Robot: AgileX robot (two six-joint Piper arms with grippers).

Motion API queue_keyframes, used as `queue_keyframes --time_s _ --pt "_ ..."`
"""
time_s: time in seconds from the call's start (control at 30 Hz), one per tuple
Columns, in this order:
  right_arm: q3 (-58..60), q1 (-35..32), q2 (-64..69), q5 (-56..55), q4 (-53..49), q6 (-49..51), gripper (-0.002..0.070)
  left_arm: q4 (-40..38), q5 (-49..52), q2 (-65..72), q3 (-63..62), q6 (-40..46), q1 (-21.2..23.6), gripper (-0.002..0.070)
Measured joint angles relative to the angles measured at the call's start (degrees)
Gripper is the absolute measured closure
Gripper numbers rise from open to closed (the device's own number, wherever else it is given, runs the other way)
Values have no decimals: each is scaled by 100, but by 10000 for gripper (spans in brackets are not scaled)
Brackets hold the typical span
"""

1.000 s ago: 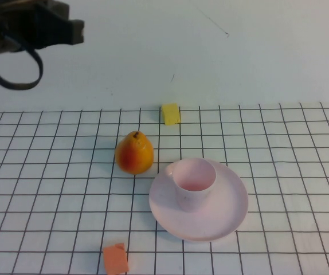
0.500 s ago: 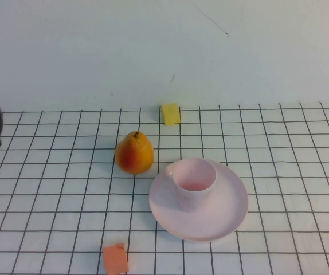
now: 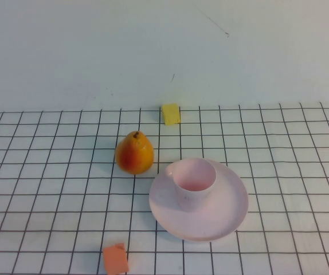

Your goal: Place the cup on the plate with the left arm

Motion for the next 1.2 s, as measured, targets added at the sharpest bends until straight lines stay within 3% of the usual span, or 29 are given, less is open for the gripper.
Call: queue_keyframes --time_s 0.43,0.83,1.2 --pt "0 0 0 0 0 0 678 114 1533 -1639 352 288 112 676" --pt "0 0 0 0 0 0 678 114 3243 -1775 352 311 112 676" --pt "0 0 0 0 0 0 678 384 3406 -1775 331 311 99 677"
